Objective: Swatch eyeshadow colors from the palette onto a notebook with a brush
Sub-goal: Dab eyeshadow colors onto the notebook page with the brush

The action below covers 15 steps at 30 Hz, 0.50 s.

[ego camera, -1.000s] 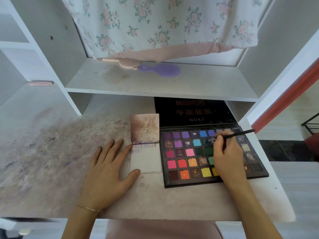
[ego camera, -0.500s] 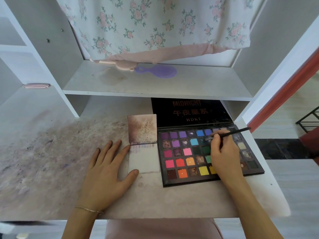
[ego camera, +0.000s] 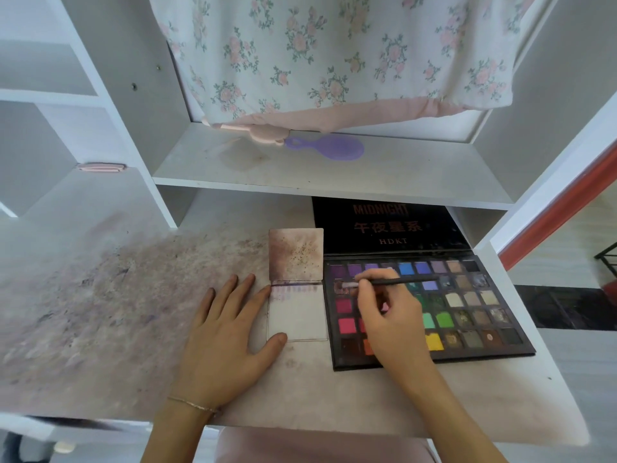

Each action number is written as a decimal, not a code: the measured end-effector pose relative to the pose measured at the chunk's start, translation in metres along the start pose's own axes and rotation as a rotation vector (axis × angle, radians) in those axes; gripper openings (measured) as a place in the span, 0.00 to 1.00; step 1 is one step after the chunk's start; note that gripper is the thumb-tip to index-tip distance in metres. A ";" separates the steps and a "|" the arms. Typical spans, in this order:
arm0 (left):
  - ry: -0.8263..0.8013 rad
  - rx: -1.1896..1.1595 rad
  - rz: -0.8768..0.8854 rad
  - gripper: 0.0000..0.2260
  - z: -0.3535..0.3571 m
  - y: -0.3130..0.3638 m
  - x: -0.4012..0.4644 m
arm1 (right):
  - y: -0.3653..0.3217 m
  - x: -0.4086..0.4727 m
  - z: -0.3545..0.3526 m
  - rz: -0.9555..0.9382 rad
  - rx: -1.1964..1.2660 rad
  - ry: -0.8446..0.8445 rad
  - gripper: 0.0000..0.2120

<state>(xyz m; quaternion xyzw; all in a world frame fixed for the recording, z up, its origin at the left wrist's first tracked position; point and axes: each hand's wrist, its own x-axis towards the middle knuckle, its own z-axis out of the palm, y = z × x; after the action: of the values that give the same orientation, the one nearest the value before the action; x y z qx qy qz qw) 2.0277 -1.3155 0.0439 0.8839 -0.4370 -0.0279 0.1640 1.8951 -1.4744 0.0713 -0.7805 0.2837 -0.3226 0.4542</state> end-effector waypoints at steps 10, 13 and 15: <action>0.011 0.008 0.005 0.35 0.000 -0.001 -0.001 | -0.010 0.004 0.044 -0.025 -0.055 -0.172 0.14; 0.010 0.018 0.002 0.35 0.000 -0.002 -0.001 | -0.006 0.005 0.045 -0.012 -0.067 -0.165 0.14; 0.010 0.027 0.000 0.35 0.000 -0.002 -0.001 | -0.005 0.005 0.045 -0.018 -0.068 -0.164 0.13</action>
<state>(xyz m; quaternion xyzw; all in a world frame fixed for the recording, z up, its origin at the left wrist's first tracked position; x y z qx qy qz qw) 2.0290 -1.3138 0.0431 0.8862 -0.4365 -0.0175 0.1542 1.9334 -1.4520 0.0601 -0.8218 0.2493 -0.2520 0.4461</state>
